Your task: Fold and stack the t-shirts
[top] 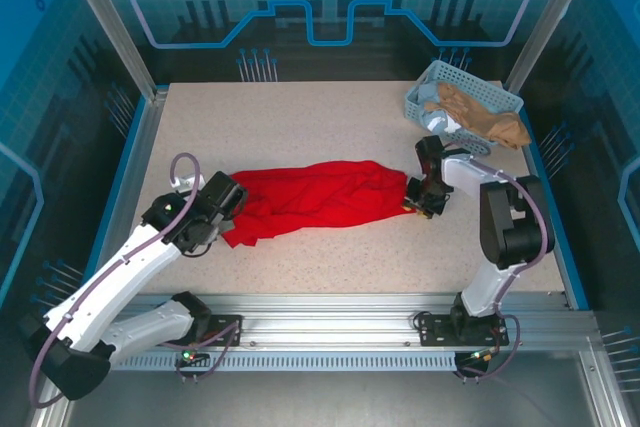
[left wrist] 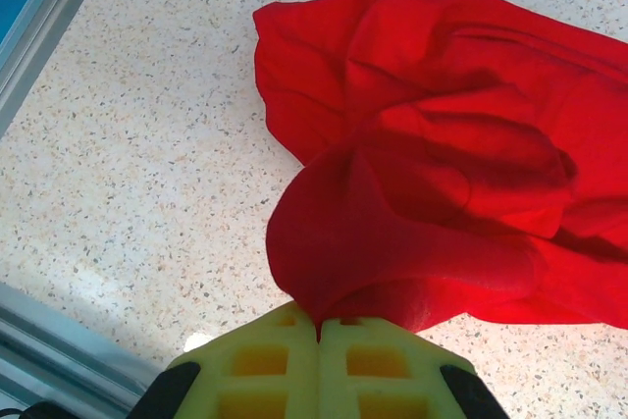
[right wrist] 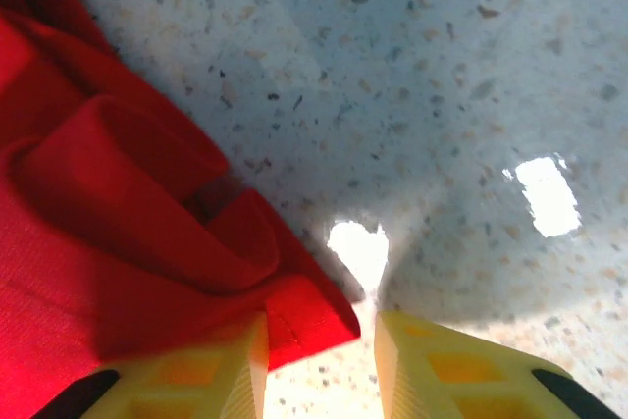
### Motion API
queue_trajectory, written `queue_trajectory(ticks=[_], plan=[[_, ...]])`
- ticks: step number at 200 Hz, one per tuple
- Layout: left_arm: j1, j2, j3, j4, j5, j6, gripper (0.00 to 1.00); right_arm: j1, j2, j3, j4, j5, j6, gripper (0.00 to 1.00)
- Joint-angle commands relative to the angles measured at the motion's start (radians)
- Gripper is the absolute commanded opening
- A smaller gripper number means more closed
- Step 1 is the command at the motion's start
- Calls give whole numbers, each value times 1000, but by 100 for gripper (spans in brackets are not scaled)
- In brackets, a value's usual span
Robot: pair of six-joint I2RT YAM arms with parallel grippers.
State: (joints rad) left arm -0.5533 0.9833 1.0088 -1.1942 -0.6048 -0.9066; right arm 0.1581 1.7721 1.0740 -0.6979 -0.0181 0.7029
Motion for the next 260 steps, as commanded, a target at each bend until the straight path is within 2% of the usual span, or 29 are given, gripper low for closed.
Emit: queue_trajectory(ticks=[1, 27, 50, 74, 115, 153, 188, 206, 221, 260], plan=[[7, -4, 16, 2, 11, 23, 0, 5, 46, 69, 6, 1, -43, 31], [7, -14, 19, -12, 2, 23, 0, 8, 79, 105, 4, 7, -48, 15], [9, -24, 19, -18, -7, 20, 0, 14, 41, 109, -20, 22, -37, 0], [9, -22, 22, -15, -15, 21, 0, 18, -59, 97, -91, 30, 6, 0], [12, -10, 28, 5, -24, 29, 0, 19, -224, 104, -285, -23, 46, 0], [14, 5, 44, 10, -31, 53, 0, 20, -301, 119, -505, -88, 34, 0], [14, 4, 47, 2, -36, 63, 0, 22, -391, 2, -543, -173, 61, 0], [13, 4, 41, 8, -35, 66, 0, 22, -348, -56, -468, -181, 72, 0], [16, 9, 36, 17, -33, 71, 0, 15, -243, -65, -388, -163, 75, 0], [18, 40, 47, 47, -29, 100, 0, -6, 27, 141, -308, -77, 97, 0]])
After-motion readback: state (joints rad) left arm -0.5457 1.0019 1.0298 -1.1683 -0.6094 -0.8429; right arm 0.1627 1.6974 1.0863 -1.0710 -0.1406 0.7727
